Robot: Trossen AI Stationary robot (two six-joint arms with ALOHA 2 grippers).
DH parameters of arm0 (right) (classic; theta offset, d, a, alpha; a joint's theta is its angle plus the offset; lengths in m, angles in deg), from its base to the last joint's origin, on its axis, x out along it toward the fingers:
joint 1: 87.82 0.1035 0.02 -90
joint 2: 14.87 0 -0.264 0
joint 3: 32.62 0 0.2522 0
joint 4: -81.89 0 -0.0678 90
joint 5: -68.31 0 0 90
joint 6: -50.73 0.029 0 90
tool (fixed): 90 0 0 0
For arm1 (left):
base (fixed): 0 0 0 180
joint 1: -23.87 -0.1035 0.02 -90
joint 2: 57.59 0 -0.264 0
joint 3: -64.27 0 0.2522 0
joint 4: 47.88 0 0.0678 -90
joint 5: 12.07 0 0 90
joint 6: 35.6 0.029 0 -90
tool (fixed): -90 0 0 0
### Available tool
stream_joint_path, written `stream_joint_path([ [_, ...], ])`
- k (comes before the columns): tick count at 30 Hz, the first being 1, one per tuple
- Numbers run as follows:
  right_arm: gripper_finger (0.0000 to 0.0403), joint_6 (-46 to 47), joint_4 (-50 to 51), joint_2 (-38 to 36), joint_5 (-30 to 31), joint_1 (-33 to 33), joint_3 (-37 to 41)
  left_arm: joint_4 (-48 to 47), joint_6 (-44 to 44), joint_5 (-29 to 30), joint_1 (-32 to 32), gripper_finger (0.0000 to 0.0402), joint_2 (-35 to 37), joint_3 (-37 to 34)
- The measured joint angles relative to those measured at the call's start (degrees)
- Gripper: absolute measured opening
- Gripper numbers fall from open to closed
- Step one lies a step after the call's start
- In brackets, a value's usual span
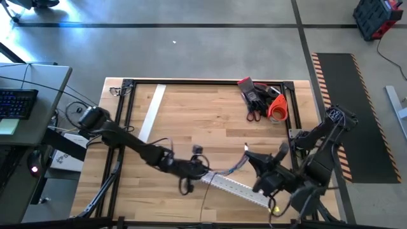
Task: Ziptie cables
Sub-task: Put the colored ziptied cable into the white cable duct
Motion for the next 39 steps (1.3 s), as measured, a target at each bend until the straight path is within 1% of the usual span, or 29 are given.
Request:
stream_joint_path([
  [2,0.0000,11.62,6.35,0.00,-2.44,0.75,0.00,-7.64,-2.71,1.61,1.49,0.0001,3.02,0.05],
  [5,0.0000,32.58,19.00,0.40,-9.24,0.83,0.02,-19.20,-8.36,1.79,2.73,0.0000,6.15,-0.02],
  [7,0.0000,45.55,25.74,1.12,-12.86,0.73,1.08,-24.77,-12.41,0.70,3.11,0.0000,6.89,-0.02],
  [9,0.0000,55.24,30.36,1.81,-17.32,0.60,3.16,-28.20,-15.19,0.47,3.23,0.0000,6.54,-0.58],
  [12,0.0000,64.51,31.67,2.76,-26.18,0.06,7.07,-28.51,-16.04,-1.52,2.87,0.0000,4.41,-2.27],
  [18,0.0000,77.94,31.35,4.33,-44.79,-0.21,14.57,-27.15,-15.53,-3.51,1.28,0.0000,-3.24,-2.56],
  [20,0.0000,81.48,30.20,4.46,-51.42,-0.21,16.98,-26.69,-14.77,-3.83,0.70,0.0000,-5.87,-2.56],
  [22,0.0000,84.04,28.35,4.48,-56.07,0.14,19.05,-26.14,-14.50,-4.08,0.06,0.0000,-8.10,-2.54],
  [26,0.0000,85.28,22.78,4.48,-59.45,2.02,22.01,-26.03,-14.46,-4.18,-0.31,0.0000,-10.23,-2.29],
  [31,0.0000,85.26,19.54,4.46,-60.94,3.02,23.13,-27.48,-12.38,-3.54,0.15,0.0002,-9.60,-2.34],
  [33,0.0000,84.86,18.47,4.46,-63.19,3.06,23.36,-32.72,-12.03,-2.00,0.39,0.0010,-8.73,-1.76],
  [36,0.0000,82.38,17.27,4.46,-66.19,3.11,23.39,-40.40,-14.80,1.26,0.04,0.0031,-6.45,-0.68],
  [39,0.0000,80.81,16.44,4.46,-67.48,3.11,23.39,-46.62,-18.27,2.34,-0.44,0.0055,-3.62,-0.45],
])
